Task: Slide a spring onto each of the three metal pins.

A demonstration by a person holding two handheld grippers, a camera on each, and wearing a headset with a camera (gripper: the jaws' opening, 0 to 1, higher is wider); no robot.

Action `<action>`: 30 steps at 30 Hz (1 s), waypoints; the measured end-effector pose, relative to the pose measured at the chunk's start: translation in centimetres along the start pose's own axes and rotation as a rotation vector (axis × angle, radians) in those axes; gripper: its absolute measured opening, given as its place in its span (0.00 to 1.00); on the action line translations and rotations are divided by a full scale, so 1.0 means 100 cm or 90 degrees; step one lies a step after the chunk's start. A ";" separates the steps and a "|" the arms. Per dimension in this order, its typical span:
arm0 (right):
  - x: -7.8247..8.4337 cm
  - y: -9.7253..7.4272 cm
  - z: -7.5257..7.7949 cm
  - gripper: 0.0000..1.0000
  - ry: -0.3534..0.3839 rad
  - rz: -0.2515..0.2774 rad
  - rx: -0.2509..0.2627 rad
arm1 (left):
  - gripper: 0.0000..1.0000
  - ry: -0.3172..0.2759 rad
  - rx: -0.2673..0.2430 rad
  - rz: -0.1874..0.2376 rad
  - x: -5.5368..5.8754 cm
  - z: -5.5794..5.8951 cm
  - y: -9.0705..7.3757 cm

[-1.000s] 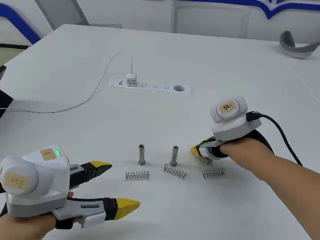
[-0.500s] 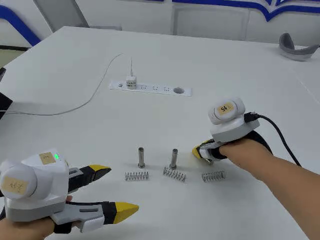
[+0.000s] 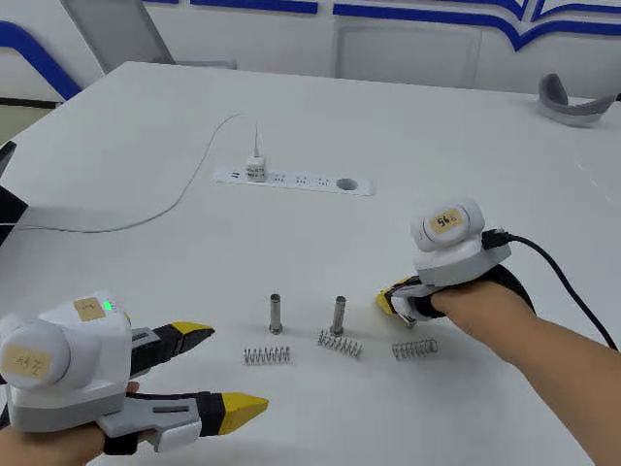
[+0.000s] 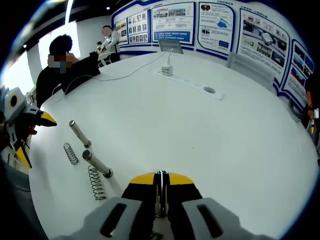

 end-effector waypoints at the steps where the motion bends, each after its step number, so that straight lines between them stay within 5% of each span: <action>1: 0.000 -0.002 0.000 0.09 -0.001 0.003 0.000 | 0.68 0.000 0.000 0.000 0.000 0.001 0.000; 30: 0.012 -0.047 -0.009 0.09 0.001 0.075 0.019 | 0.68 0.008 0.005 0.009 -0.005 0.006 0.000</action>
Point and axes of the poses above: the centre of the closed fingertips' face, and the gripper's own axes: y roughly forward along the fingers, z roughly to its right, x roughly out of its underside, the point moved 9 cm from there along -y, roughly backward along the fingers, and after that the axes turned 2 degrees about -x, right-handed, at the moved point
